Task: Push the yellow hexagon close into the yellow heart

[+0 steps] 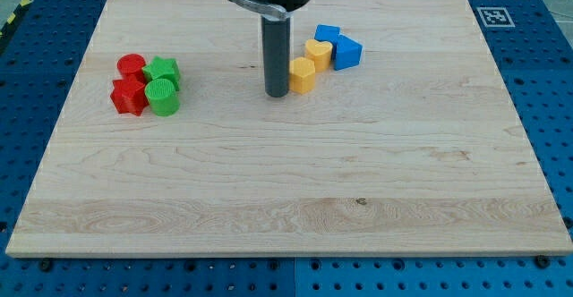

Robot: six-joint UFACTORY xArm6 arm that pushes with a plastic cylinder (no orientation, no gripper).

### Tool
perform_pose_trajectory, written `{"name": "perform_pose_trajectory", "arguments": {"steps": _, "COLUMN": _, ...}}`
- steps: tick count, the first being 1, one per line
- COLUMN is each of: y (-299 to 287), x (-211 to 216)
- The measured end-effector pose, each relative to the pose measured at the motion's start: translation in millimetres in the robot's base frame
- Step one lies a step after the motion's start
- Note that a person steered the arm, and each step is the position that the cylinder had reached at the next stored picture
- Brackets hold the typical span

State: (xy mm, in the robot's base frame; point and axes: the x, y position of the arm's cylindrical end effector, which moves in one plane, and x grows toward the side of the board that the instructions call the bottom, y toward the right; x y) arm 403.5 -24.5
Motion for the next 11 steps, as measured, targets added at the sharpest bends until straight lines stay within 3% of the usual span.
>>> {"name": "perform_pose_trajectory", "arguments": {"steps": 1, "y": -7.1, "x": -19.2}}
{"name": "perform_pose_trajectory", "arguments": {"steps": 4, "y": 58.1, "x": -19.4}}
{"name": "perform_pose_trajectory", "arguments": {"steps": 6, "y": 61.0, "x": 16.6}}
{"name": "perform_pose_trajectory", "arguments": {"steps": 7, "y": 111.4, "x": 30.3}}
{"name": "perform_pose_trajectory", "arguments": {"steps": 8, "y": 122.7, "x": 46.5}}
{"name": "perform_pose_trajectory", "arguments": {"steps": 11, "y": 126.6, "x": 26.6}}
